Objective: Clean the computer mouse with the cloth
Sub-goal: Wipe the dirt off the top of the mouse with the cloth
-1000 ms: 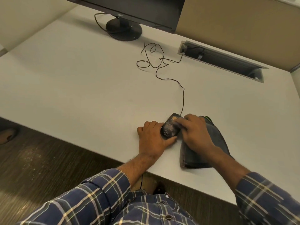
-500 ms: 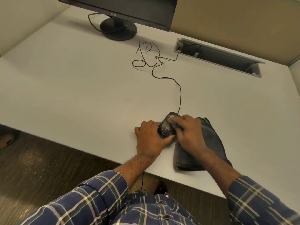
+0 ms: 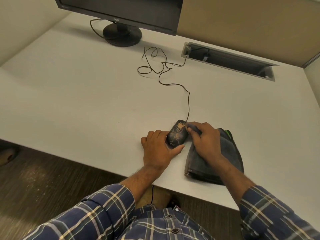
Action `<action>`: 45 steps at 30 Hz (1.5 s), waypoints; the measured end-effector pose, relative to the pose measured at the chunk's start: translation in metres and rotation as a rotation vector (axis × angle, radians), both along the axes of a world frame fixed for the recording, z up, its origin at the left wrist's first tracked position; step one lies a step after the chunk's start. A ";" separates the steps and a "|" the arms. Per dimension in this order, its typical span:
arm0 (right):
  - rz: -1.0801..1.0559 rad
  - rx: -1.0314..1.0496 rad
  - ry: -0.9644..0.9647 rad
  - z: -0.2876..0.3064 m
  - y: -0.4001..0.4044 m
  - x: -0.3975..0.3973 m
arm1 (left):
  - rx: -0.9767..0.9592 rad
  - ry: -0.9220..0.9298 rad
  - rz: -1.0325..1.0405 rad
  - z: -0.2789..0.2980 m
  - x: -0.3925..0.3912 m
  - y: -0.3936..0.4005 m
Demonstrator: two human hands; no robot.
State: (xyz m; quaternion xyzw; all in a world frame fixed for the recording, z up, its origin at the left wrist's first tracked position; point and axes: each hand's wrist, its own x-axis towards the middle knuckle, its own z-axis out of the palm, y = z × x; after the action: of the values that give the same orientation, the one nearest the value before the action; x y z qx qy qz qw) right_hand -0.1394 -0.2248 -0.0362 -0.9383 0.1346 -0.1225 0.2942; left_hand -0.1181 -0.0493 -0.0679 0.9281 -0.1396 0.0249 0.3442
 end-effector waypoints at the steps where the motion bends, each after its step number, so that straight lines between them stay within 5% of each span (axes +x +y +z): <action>1: 0.083 0.054 -0.024 0.001 0.006 -0.005 | 0.006 -0.003 0.002 0.000 0.000 0.000; 4: 0.334 -0.005 -0.011 0.002 0.017 -0.015 | 0.014 -0.012 0.007 0.000 0.002 -0.001; 10: 0.003 -0.025 0.035 0.006 -0.010 0.015 | 0.017 0.010 0.002 -0.001 0.001 0.000; 16: 0.262 -0.070 0.046 0.009 0.007 0.020 | 0.010 0.001 0.009 0.001 0.002 -0.001; 20: 0.023 -0.196 0.192 0.015 -0.019 0.049 | -0.021 -0.004 0.009 -0.001 0.001 -0.001; 22: -0.009 -0.142 0.176 0.016 -0.025 0.052 | -0.021 -0.009 0.003 -0.001 0.000 -0.001; 26: 0.331 0.136 0.205 0.022 -0.009 0.047 | -0.018 -0.007 0.015 0.001 0.002 -0.001; 28: 0.388 0.029 0.264 0.021 -0.002 0.057 | -0.015 -0.010 0.021 0.000 0.002 -0.001; 32: 0.135 -0.221 0.255 0.023 -0.007 0.079 | -0.020 -0.012 0.013 -0.002 0.001 -0.001; 36: 0.115 0.042 0.042 0.027 -0.011 0.072 | -0.023 -0.013 0.006 -0.001 0.001 -0.001; 40: 0.411 0.080 0.157 0.017 -0.007 0.045 | -0.018 -0.007 0.023 -0.002 0.001 -0.002; 45: 0.135 -0.055 0.118 0.012 -0.026 0.046 | -0.015 -0.001 0.025 -0.004 0.001 -0.001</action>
State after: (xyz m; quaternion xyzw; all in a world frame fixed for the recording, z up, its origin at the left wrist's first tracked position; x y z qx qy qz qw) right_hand -0.0938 -0.2507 -0.0240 -0.9586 0.0846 -0.0507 0.2673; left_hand -0.1171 -0.0504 -0.0722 0.9272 -0.1279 0.0309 0.3507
